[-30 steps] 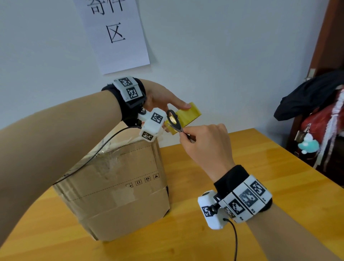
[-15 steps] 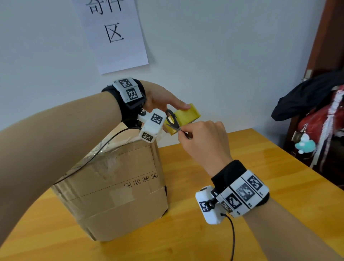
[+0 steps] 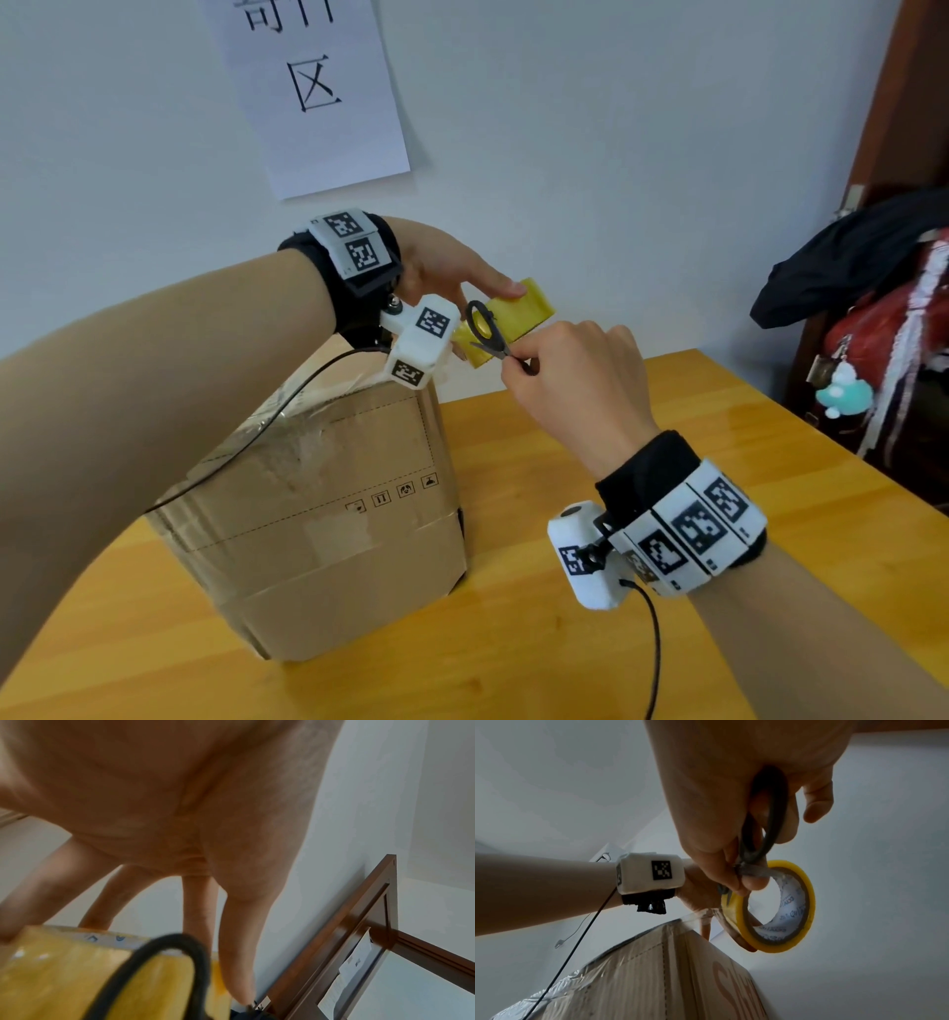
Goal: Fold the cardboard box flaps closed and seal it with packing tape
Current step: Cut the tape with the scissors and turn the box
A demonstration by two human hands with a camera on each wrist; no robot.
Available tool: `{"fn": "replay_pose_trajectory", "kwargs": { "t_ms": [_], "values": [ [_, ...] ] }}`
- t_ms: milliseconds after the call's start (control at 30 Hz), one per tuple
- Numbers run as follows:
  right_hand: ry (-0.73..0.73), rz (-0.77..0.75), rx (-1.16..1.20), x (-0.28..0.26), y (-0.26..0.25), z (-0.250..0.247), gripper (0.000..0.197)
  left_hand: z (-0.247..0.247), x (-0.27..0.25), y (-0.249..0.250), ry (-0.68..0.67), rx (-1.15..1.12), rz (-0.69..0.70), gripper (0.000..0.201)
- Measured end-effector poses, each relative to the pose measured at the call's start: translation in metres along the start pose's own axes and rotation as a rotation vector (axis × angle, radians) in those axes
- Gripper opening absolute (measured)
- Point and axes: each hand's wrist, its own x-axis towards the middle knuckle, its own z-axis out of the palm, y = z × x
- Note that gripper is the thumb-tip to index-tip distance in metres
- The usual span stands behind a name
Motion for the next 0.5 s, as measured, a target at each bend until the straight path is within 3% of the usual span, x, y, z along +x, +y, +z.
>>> {"fn": "replay_pose_trajectory", "kwargs": {
  "t_ms": [400,500],
  "values": [
    [-0.04,-0.068,-0.059,0.009,-0.013,0.006,0.034,0.0,-0.001,-0.003,0.023,-0.036,-0.023,0.027],
    [-0.044,-0.079,-0.044,0.009,-0.018,0.016,0.035,0.002,-0.001,-0.003,-0.003,-0.069,-0.011,0.037]
  ]
}}
